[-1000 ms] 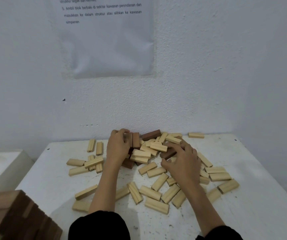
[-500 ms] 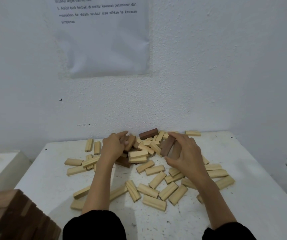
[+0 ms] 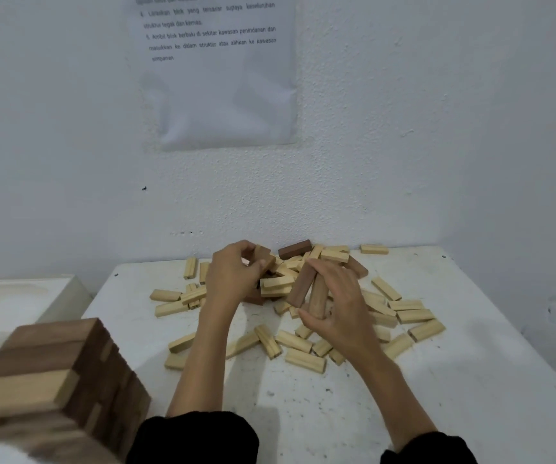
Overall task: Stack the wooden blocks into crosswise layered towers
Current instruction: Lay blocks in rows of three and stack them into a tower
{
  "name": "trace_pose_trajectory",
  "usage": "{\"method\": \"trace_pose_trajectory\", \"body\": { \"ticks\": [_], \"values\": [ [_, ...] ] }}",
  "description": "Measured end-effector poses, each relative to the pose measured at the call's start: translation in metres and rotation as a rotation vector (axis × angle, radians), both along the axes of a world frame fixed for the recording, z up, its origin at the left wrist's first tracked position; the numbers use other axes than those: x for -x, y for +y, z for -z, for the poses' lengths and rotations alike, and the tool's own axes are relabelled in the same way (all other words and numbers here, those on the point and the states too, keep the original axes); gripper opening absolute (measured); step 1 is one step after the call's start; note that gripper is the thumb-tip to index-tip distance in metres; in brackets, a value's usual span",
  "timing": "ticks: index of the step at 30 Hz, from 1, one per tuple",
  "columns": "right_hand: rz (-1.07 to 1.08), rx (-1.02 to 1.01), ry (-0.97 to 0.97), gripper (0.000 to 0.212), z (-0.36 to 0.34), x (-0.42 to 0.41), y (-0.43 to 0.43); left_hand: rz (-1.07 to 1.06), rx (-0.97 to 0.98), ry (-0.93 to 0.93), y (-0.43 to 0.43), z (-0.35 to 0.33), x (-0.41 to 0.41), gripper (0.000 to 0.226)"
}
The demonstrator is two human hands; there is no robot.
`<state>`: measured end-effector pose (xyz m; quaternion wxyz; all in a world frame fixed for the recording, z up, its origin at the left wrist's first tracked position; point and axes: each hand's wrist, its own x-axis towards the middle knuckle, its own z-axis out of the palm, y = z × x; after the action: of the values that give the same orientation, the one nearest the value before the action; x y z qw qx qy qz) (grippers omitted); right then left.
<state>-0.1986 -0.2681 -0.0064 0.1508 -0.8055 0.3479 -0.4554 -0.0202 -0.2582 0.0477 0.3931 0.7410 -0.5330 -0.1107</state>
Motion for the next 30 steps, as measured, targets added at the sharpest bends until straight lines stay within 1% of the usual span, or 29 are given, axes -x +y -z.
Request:
{"method": "trace_pose_trajectory", "body": {
  "ticks": [4,6,8,10,12,14,17,21,23,25,26,28,30],
  "values": [
    [-0.015,-0.024,0.025,0.074,0.009,0.001,0.033,0.113,-0.024,0.054,0.038,0.000,0.012,0.022],
    [-0.025,-0.046,0.044,0.076,0.015,0.005,0.051,0.163,-0.064,0.072,0.056,0.004,0.016,0.026],
    [-0.042,-0.069,0.037,0.073,0.018,0.011,0.070,0.213,-0.116,0.100,0.076,0.008,0.017,0.031],
    [-0.069,-0.115,0.036,0.074,0.018,0.017,0.091,0.257,-0.163,0.131,0.098,0.012,0.016,0.033],
    [-0.100,-0.179,0.064,0.079,0.019,0.025,0.112,0.304,-0.230,0.152,0.120,0.017,0.012,0.035],
    [-0.133,-0.240,0.093,0.083,0.020,0.031,0.130,0.373,-0.276,0.222,0.138,0.024,0.011,0.035],
    [-0.166,-0.308,0.145,0.084,0.022,0.037,0.145,0.457,-0.259,0.312,0.157,0.035,0.012,0.031],
    [-0.198,-0.364,0.189,0.089,0.021,0.040,0.147,0.468,-0.211,0.300,0.169,0.047,0.016,0.025],
    [-0.217,-0.395,0.198,0.091,0.021,0.040,0.147,0.460,-0.232,0.205,0.169,0.051,0.016,0.026],
    [-0.237,-0.414,0.213,0.092,0.021,0.041,0.146,0.441,-0.274,0.059,0.168,0.054,0.014,0.038],
    [-0.249,-0.427,0.225,0.092,0.020,0.043,0.145,0.455,-0.299,0.029,0.169,0.055,0.012,0.045],
    [-0.275,-0.457,0.272,0.091,0.018,0.048,0.141,0.558,-0.360,0.059,0.174,0.055,0.006,0.063],
    [-0.278,-0.493,0.329,0.091,0.016,0.055,0.136,0.696,-0.411,0.074,0.179,0.056,-0.003,0.088]
  ]
}}
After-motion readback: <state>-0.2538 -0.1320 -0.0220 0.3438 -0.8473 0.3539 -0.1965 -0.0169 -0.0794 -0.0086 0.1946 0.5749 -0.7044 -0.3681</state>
